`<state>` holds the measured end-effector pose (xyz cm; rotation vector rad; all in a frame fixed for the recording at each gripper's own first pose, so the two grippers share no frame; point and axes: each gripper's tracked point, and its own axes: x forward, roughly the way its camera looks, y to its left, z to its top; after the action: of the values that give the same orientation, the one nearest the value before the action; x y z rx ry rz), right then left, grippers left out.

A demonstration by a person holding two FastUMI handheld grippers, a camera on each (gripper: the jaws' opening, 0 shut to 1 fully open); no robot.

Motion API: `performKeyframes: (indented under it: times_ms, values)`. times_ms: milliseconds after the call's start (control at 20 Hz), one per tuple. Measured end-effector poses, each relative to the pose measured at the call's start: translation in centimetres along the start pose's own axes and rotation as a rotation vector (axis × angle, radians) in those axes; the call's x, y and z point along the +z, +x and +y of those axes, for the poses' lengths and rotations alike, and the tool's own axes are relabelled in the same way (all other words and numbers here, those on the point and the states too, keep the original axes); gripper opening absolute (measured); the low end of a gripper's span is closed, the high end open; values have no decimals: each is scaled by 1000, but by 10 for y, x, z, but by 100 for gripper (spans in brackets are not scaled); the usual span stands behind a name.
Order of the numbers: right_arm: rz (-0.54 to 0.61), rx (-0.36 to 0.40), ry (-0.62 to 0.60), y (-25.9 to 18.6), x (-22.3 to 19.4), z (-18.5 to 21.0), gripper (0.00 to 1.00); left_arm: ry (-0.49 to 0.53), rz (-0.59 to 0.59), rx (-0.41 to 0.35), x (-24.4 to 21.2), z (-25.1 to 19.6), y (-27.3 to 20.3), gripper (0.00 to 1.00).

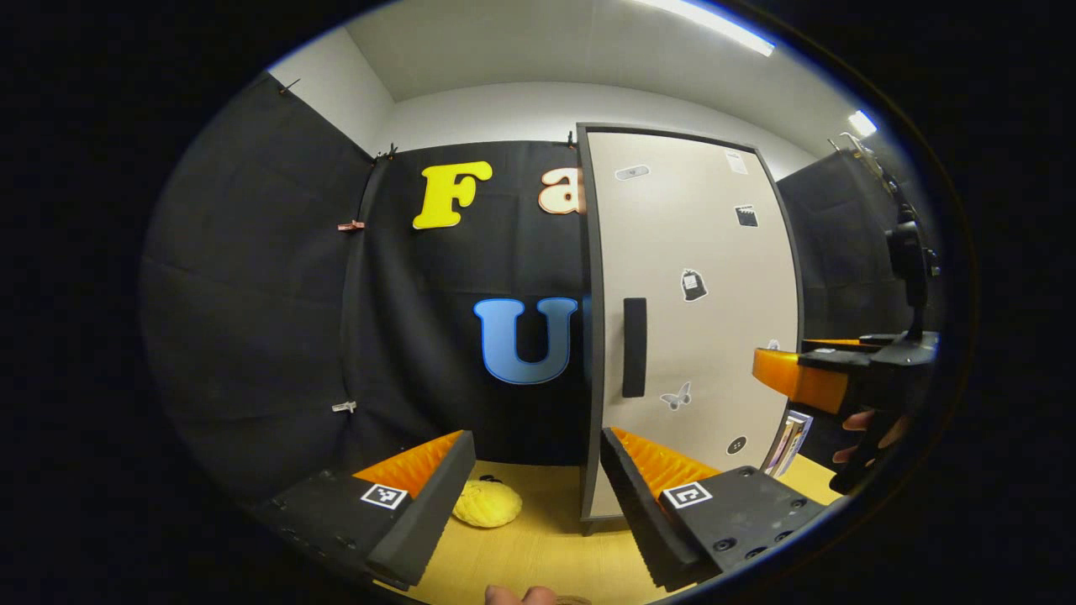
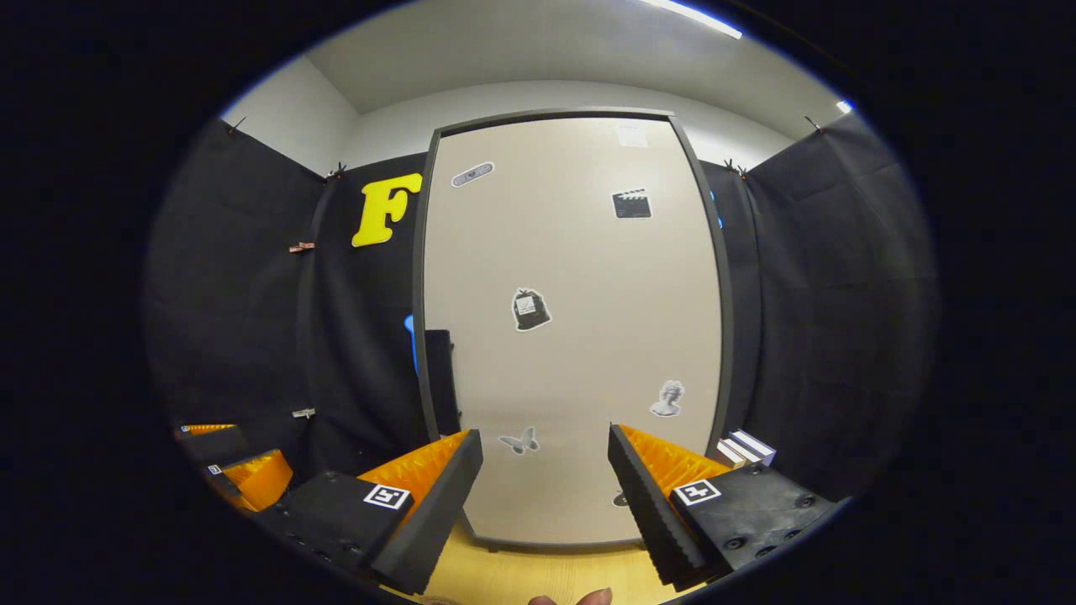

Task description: Open the cabinet door with the right hand, grasp the bottle in the cabinet with the left hand and place it on the coaster, then close the cabinet door with the right hand.

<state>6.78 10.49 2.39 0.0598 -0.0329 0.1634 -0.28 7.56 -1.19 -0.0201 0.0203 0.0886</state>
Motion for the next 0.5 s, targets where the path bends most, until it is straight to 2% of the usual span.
performKeyframes:
  times_ms: [250, 500]
  values:
    - [-17, 38, 9, 41, 10, 39, 98, -26, 14, 28, -9, 21, 4, 94]
    - [-5, 56, 5, 77, 1, 70, 97, -25, 23, 52, -17, 40, 5, 95]
